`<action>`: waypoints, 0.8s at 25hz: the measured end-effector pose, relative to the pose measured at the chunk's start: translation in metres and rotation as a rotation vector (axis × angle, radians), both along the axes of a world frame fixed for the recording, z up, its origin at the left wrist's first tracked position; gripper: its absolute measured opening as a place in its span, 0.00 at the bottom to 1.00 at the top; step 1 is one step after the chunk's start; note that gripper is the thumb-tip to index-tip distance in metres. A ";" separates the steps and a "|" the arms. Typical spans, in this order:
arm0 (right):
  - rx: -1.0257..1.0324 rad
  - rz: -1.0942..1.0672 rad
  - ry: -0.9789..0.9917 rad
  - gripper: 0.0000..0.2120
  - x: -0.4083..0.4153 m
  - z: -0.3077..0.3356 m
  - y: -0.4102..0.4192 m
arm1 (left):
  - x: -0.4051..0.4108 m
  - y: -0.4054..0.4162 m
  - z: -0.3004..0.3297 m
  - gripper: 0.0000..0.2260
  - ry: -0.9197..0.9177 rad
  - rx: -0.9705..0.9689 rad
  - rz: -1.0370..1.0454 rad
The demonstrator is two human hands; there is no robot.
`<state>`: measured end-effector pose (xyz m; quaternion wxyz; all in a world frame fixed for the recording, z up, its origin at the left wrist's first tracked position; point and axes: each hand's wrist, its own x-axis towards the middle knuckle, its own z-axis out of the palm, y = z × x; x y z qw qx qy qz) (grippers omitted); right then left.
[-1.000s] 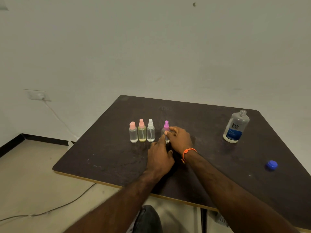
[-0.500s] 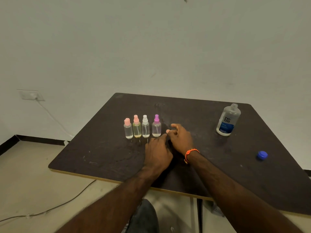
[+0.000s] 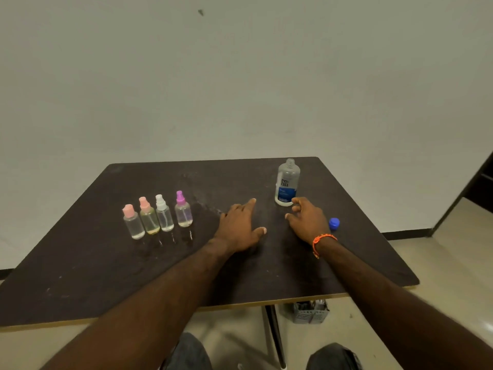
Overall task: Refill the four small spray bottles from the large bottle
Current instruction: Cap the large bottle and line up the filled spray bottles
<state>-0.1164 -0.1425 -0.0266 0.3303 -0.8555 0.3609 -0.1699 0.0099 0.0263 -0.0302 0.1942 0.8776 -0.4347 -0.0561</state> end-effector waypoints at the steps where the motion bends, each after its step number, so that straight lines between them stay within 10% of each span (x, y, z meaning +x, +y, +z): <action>1: 0.007 -0.018 0.002 0.27 -0.001 0.002 -0.011 | 0.005 -0.013 0.002 0.44 0.011 -0.008 0.001; 10: 0.097 0.010 -0.043 0.38 0.043 0.020 -0.083 | 0.071 -0.122 0.006 0.46 0.167 -0.177 -0.032; 20: 0.139 0.132 -0.198 0.33 0.039 0.014 -0.048 | 0.055 -0.101 0.019 0.26 0.249 -0.377 -0.236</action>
